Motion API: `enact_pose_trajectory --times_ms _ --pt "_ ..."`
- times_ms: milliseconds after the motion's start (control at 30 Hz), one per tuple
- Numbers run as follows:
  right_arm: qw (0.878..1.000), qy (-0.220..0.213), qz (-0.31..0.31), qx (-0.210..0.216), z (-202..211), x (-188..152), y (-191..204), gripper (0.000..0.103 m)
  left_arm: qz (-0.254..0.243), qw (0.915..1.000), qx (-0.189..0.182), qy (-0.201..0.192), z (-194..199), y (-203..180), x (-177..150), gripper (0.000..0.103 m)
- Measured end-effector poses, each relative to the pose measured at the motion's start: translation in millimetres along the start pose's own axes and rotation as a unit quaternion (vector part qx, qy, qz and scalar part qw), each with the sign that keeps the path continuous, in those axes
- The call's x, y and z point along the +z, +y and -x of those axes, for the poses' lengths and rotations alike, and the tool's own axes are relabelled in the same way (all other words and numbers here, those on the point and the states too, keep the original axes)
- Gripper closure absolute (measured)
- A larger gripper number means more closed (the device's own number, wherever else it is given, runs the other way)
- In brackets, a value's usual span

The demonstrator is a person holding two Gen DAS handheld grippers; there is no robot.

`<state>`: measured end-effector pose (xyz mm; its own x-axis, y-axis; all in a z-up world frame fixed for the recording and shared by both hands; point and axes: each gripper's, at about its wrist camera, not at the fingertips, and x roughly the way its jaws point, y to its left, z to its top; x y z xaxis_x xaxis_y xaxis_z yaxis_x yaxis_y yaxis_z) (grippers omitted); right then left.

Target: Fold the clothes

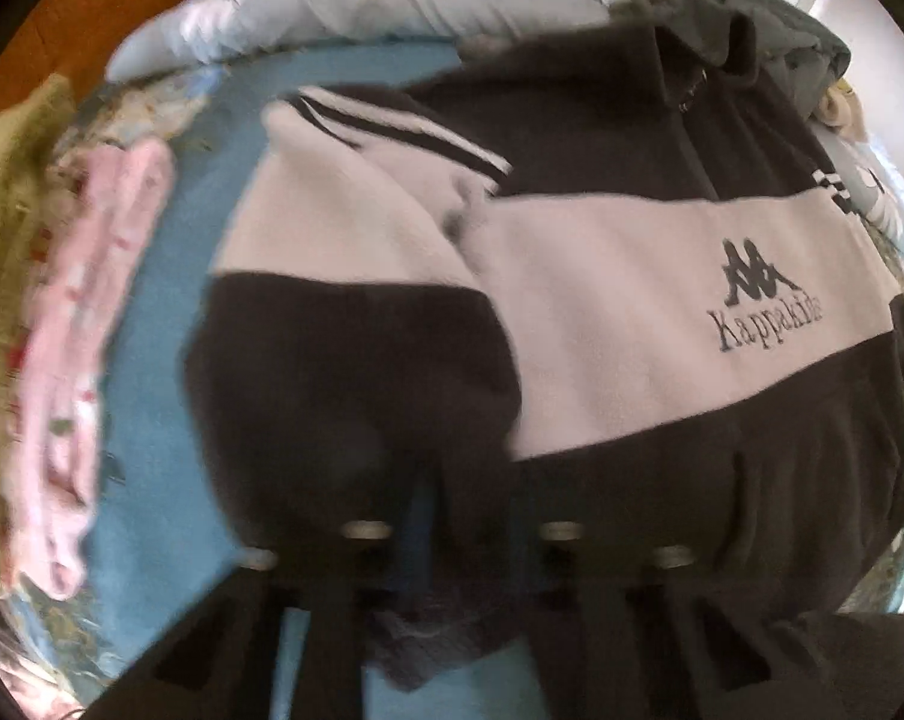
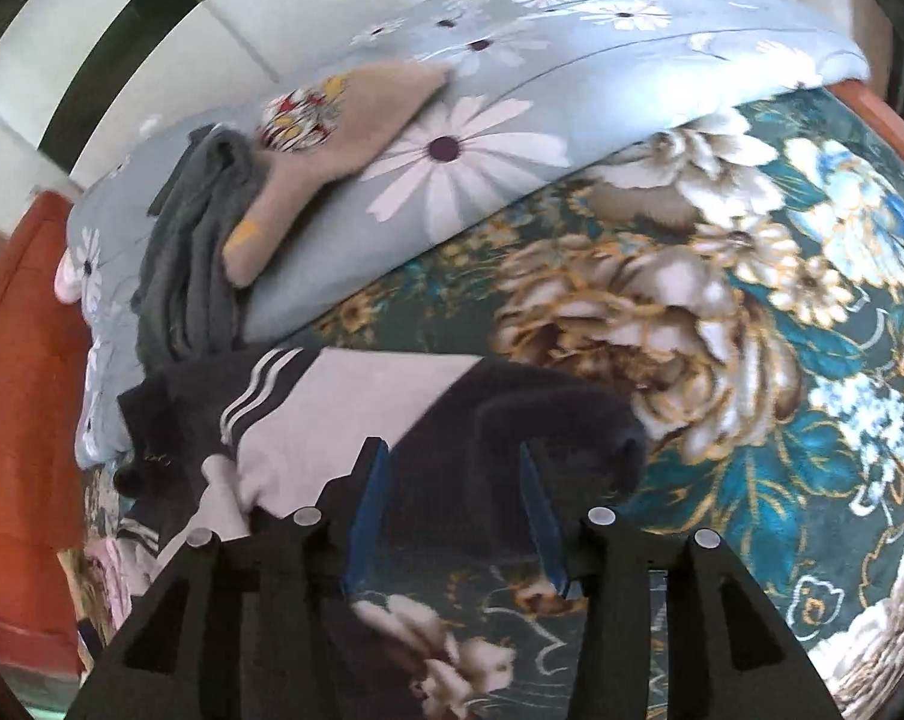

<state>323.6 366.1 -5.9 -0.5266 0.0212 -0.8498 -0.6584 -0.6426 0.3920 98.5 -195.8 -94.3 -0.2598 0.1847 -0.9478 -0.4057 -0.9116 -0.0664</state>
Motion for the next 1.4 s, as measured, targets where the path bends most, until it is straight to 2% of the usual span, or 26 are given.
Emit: enact_pose_trajectory --times_ms 67,167,300,400,467,533,633,700,767,867,933,1000,1100,1200,1300,1333,1367,1400 --pt "1.0 0.013 0.015 0.017 -6.6 -0.7 13.4 0.057 0.037 0.9988 -0.015 -0.029 19.6 22.6 0.6 0.092" --pt "0.998 0.021 0.039 0.033 -14.7 -2.0 35.5 0.057 0.108 0.9907 -0.033 -0.076 57.3 65.3 3.4 0.093" --pt "0.996 0.031 0.068 0.056 -27.9 -4.1 67.2 0.057 0.211 0.9669 -0.05 -0.135 105.2 127.8 8.8 0.093" --pt "0.992 0.038 0.087 0.079 -39.4 -6.7 95.9 0.057 0.272 0.9461 -0.068 -0.162 127.5 163.1 9.6 0.094" --pt "0.988 0.041 0.112 0.101 -47.1 -11.8 128.9 0.057 0.297 0.935 -0.096 -0.169 133.9 174.3 9.7 0.094" --pt "0.977 0.046 0.16 0.131 -53.7 -22.3 175.3 0.057 0.304 0.932 -0.114 -0.161 137.3 175.5 13.1 0.094" --pt "0.948 0.064 0.245 0.193 -62.6 -47.7 258.5 0.057 0.309 0.9312 -0.142 -0.13 135.5 167.7 25.7 0.094" --pt "0.925 0.083 0.285 0.239 -67.3 -66.2 305.8 0.051 0.315 0.9245 -0.18 -0.119 135.1 157.3 39.5 0.094" --pt "0.893 0.106 0.327 0.29 -70.4 -91.1 359.3 0.046 0.32 0.9148 -0.221 -0.109 135.6 146.1 53.4 0.094" --pt "0.846 0.139 0.377 0.35 -67.9 -128.6 415.2 0.04 0.324 0.9011 -0.269 -0.102 134.2 127.9 76.0 0.094" --pt "0.823 0.148 0.409 0.365 -65.8 -150.3 436.2 0.04 0.327 0.8916 -0.298 -0.097 131.6 114.6 92.7 0.094" --pt "0.808 0.146 0.438 0.366 -64.5 -168.1 450.3 0.038 0.319 0.89 -0.314 -0.087 127.1 98.9 109.8 0.094" --pt "0.808 0.119 0.458 0.35 -66.7 -179.3 457.9 0.029 0.302 0.8954 -0.321 -0.062 116.8 71.1 133.4 0.094" --pt "0.83 0.104 0.431 0.339 -74.6 -171.1 454.0 0.027 0.295 0.8955 -0.331 -0.039 103.2 45.8 151.2 0.094" --pt "0.852 0.109 0.405 0.313 -89.0 -164.7 452.4 0.027 0.277 0.8931 -0.354 -0.02 91.7 21.5 164.8 0.093" --pt "0.861 0.109 0.392 0.306 -94.6 -160.0 448.4 0.032 0.269 0.8921 -0.363 -0.015 88.1 13.4 168.4 0.093" --pt "0.87 0.108 0.38 0.297 -100.2 -154.8 443.5 0.041 0.265 0.8907 -0.369 -0.012 86.1 9.4 169.1 0.091" --pt "0.88 0.11 0.367 0.282 -106.3 -148.2 437.2 0.075 0.265 0.8892 -0.373 -0.012 85.1 8.1 168.0 0.088"
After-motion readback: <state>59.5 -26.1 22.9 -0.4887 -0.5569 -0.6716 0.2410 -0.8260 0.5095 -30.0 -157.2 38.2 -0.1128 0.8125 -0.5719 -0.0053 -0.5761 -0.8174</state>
